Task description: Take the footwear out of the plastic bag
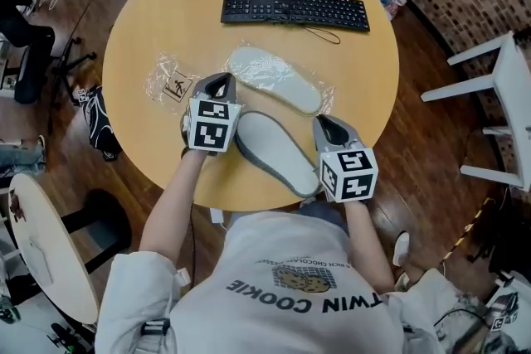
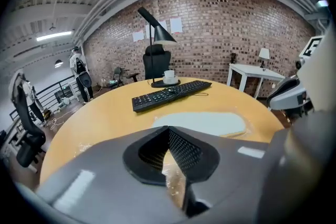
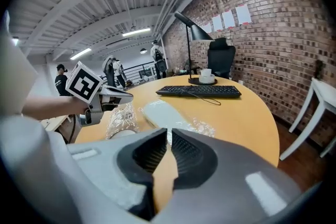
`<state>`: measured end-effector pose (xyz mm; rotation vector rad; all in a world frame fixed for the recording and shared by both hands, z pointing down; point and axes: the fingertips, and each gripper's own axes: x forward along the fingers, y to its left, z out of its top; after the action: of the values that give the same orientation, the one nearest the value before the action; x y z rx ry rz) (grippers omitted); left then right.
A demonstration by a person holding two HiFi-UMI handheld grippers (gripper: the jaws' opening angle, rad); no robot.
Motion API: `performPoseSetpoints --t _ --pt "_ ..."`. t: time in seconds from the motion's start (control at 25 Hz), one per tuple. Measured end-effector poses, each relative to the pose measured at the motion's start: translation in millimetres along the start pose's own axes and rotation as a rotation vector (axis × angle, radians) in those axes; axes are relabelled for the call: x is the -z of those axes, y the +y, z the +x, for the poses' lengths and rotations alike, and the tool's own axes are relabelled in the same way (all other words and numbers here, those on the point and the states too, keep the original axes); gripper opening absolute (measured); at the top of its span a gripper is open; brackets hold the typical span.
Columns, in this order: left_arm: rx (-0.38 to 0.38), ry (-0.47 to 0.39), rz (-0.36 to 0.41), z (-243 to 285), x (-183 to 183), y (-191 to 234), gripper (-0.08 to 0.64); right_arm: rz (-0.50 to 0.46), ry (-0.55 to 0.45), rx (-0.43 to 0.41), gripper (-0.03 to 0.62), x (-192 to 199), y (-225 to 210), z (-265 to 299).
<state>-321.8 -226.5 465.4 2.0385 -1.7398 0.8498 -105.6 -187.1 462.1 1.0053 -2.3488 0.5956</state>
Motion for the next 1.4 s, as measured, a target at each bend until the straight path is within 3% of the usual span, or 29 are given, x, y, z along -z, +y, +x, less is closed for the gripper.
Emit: performPoseSetpoints --t 0.2,0.48,0.68,0.88,1.04,1.16,1.4 --pt "0.012 0.109 0.072 46.0 25.4 26.9 0.003 0.094 0.033 0.065 0.024 14.8 -26.7 14.7" --pt "0.029 0.196 0.141 78.5 45.6 27.7 0.003 0.221 0.051 0.095 0.043 35.4 -53.4 14.7" --pt "-0.004 0.242 0.152 93.1 54.5 35.0 0.003 0.303 0.052 0.030 0.057 39.4 -62.8 26.6" --pt "-0.045 0.268 0.176 100.6 53.2 37.6 0.002 0.470 0.027 -0.123 0.070 40.7 -63.1 29.2" --pt "-0.059 0.271 0.215 105.6 50.3 31.1 0.002 0.537 0.074 -0.161 0.074 64.7 -63.7 26.5" --pt "-0.072 0.274 0.234 107.0 49.7 28.6 0.002 0.494 0.120 -0.184 0.074 74.8 -66.6 31.6" --pt "-0.079 0.282 0.259 108.3 49.4 24.4 0.002 0.129 0.196 -0.168 0.073 75.8 -67.0 42.2"
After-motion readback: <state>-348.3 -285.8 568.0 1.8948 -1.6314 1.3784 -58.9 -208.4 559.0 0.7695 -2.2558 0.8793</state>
